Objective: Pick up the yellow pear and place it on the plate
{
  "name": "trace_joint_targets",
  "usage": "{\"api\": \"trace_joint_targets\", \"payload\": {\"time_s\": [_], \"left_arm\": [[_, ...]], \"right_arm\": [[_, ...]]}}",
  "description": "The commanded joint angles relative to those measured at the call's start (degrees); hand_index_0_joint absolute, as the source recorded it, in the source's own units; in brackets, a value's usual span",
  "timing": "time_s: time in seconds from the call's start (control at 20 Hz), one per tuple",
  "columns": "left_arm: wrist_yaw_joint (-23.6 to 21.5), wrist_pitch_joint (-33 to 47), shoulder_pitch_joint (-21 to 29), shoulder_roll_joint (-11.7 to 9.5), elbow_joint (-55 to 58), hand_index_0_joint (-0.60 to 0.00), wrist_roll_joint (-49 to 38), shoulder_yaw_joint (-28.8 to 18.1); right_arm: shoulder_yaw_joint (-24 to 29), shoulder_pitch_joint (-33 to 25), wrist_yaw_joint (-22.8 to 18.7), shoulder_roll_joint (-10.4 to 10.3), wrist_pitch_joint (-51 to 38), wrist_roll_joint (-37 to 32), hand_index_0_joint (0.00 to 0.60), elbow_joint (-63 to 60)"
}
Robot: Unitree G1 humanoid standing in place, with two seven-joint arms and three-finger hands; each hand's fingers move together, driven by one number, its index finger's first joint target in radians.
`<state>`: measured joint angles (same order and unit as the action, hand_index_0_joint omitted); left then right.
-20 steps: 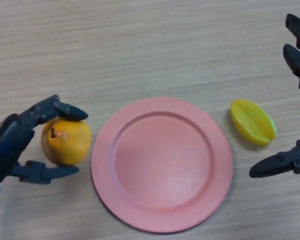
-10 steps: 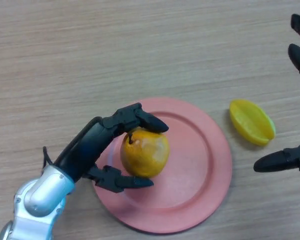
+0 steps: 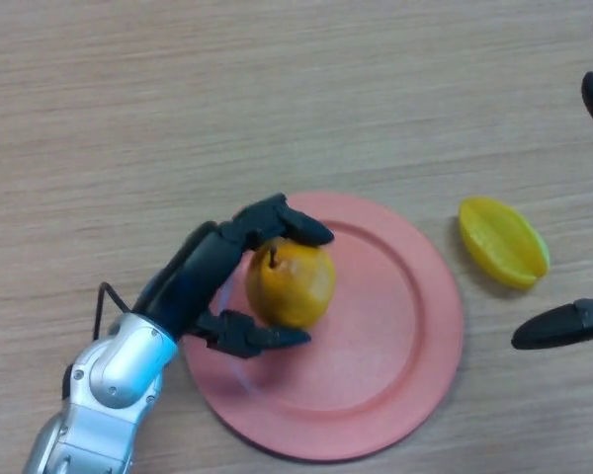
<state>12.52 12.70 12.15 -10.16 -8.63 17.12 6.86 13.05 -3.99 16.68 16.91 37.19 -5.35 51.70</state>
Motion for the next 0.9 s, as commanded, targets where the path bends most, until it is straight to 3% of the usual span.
{"api": "trace_joint_targets", "payload": {"time_s": [0.05, 0.1, 0.2, 0.25, 0.35, 0.4, 0.5, 0.75, 0.9], "left_arm": [[-2.89, 4.9, 2.16, -0.74, 2.48, -0.401, -2.11, -1.68], [-3.63, 4.53, 2.21, -0.73, 2.15, -0.25, -2.13, -1.32], [-5.34, 4.99, 2.27, -0.72, 0.48, -0.019, 0.6, -0.54], [-5.71, 5.25, 2.22, -0.72, 0.05, 0.0, 1.58, -0.46], [-6.06, 5.51, 2.14, -0.72, -0.21, 0.0, 1.93, -0.51], [-6.25, 5.59, 2.09, -0.72, -0.12, 0.0, 2.03, -0.65], [-5.26, 3.73, 1.49, -0.72, 2.62, 0.0, 0.43, -1.68], [-1.89, -1.18, -0.95, -1.78, 11.53, 0.0, -1.6, -3.82], [-2.46, -2.48, -1.72, -3.03, 17.95, 0.0, -2.62, -5.9]], "right_arm": [[3.98, -1.28, -1.91, 1.92, -4.29, -2.07, 0.267, 3.12], [4.18, -1.01, -2.05, 1.95, -4.41, -2.37, 0.392, 3.3], [4.12, -0.7, -2.73, 1.93, -5.35, -2.58, 0.584, 3.43], [3.97, -0.73, -2.78, 2.02, -5.5, -2.32, 0.6, 3.47], [3.77, -0.85, -2.6, 2.22, -5.51, -1.79, 0.401, 3.51], [3.68, -0.86, -2.35, 2.19, -5.79, -1.31, 0.251, 3.5], [3.38, -1.31, -2.24, 2.19, -5.72, -0.61, 0.019, 3.65], [2.66, -2.09, -2.95, 2.33, -8.33, 0.63, 0.0, 2.21], [1.19, -1.54, -2.39, 1.78, -8.75, 1.52, 0.0, 0.96]]}}
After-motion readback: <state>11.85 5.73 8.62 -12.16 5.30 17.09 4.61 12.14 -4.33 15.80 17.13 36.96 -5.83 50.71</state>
